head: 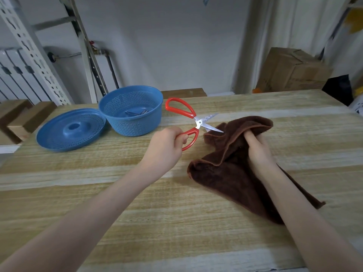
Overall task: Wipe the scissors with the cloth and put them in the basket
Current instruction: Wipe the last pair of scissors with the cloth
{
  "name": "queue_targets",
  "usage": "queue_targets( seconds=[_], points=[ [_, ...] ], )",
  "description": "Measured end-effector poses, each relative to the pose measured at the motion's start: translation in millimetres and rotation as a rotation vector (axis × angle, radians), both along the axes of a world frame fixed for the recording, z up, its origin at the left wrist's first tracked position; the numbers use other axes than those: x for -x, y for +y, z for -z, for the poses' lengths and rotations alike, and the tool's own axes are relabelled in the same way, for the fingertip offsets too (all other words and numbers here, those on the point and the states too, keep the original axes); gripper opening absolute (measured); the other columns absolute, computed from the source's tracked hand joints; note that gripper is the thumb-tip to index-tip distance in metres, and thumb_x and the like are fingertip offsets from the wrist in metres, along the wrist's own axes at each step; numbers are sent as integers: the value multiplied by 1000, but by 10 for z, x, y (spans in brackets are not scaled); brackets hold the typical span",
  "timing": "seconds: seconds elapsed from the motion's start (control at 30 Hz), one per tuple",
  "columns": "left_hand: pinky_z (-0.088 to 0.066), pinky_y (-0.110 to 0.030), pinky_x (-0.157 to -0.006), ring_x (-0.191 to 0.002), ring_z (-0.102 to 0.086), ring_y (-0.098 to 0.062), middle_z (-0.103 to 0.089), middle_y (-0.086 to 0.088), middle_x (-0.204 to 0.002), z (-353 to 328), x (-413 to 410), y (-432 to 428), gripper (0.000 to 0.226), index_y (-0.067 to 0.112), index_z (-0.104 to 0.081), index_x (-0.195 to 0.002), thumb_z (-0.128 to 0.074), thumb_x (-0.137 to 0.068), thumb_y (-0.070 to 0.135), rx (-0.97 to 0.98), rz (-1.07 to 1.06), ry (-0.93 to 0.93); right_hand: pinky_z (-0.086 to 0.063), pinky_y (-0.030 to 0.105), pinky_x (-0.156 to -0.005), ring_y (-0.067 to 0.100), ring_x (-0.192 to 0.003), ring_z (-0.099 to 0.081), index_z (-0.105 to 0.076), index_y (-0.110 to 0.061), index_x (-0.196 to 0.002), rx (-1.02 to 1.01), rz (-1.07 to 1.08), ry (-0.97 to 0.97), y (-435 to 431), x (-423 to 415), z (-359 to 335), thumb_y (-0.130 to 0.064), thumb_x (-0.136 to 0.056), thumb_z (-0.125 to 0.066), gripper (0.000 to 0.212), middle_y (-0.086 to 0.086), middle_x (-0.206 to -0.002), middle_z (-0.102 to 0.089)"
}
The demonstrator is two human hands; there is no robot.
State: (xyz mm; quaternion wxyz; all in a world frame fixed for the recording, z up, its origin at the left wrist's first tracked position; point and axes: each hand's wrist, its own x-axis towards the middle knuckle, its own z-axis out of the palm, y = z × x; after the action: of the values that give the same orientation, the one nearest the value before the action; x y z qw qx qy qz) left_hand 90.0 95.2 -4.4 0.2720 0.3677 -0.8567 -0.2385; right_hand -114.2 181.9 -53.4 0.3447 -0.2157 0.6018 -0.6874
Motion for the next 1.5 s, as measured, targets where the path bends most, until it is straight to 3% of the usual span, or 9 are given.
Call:
queue_targets(
  seconds=[0.1,0.17,0.27,0.5,0.7,0.83,1.07,1.23,1.5],
  points=[
    [-40,-31,-64,-65,-55,-19,-53,8,-62,33,48,43,22,12,-61,-77,-52,-97,16,38,27,-21,-46,35,-101,16,-111,-61,-63,-23,-116,-61,-126,166,-89,-64,-117,-41,-97,-53,29,-2,-117,-67],
    [-40,-34,-64,-67,-56,-22,-57,2,-65,48,87,84,22,9,-64,-80,-52,-97,16,75,47,-39,-48,19,-87,4,-99,-63,-66,-28,-94,-70,-194,438,-165,-166,-205,-30,-96,-57,9,-10,-99,-68],
    [-42,-35,-64,-68,-57,-24,-61,-4,-69,50,115,108,23,5,-65,-82,-51,-97,16,80,42,-36,-45,9,-74,-2,-86,-61,-68,-16,-96,-63,-165,810,-249,-227,-218,-24,-92,-63,10,-8,-91,-68],
    [-35,-24,-58,-65,-53,-14,-53,8,-63,41,119,96,25,11,-63,-78,-50,-98,18,10,19,-67,-53,29,-86,9,-93,-65,-68,-13,-103,35,-125,904,-236,-283,-124,-22,-91,-60,17,0,-96,-70],
    [-54,-37,-75,-77,-66,-19,-65,1,-78,-36,99,47,28,15,-66,-77,-52,-99,25,-157,33,-69,-45,28,-48,31,-49,-58,-64,1,-74,-13,197,1718,-96,-312,-75,-25,-86,-52,32,13,-60,-61],
    [-51,-32,-73,-79,-66,-19,-63,2,-75,-66,127,72,28,13,-66,-79,-50,-99,23,-133,24,-91,-49,34,-55,35,-55,-60,-62,4,-75,-112,124,1645,-100,-319,-58,1,-67,-77,17,16,-63,-61],
    [-48,-32,-65,-74,-63,-21,-66,-7,-76,-52,196,121,26,7,-67,-85,-50,-99,20,-62,33,-107,-38,26,-59,27,-59,-61,-70,-7,-84,-116,146,1541,-170,-295,-124,-39,-83,-49,39,7,-69,-67],
    [-54,-38,-77,-80,-67,-22,-66,-4,-80,-117,185,97,28,8,-69,-83,-50,-99,22,-108,37,-71,-31,21,-55,26,-49,-58,-67,-5,-68,-102,254,1536,-206,-302,-81,-29,-72,-81,28,6,-56,-62],
    [-50,-31,-73,-78,-66,-21,-59,3,-70,-135,152,35,27,14,-65,-78,-51,-99,23,-147,27,-125,-44,25,-60,17,-55,-51,-57,-11,-61,-18,89,1313,-134,-249,-71,-9,-75,-74,22,-1,-59,-54]
  ],
)
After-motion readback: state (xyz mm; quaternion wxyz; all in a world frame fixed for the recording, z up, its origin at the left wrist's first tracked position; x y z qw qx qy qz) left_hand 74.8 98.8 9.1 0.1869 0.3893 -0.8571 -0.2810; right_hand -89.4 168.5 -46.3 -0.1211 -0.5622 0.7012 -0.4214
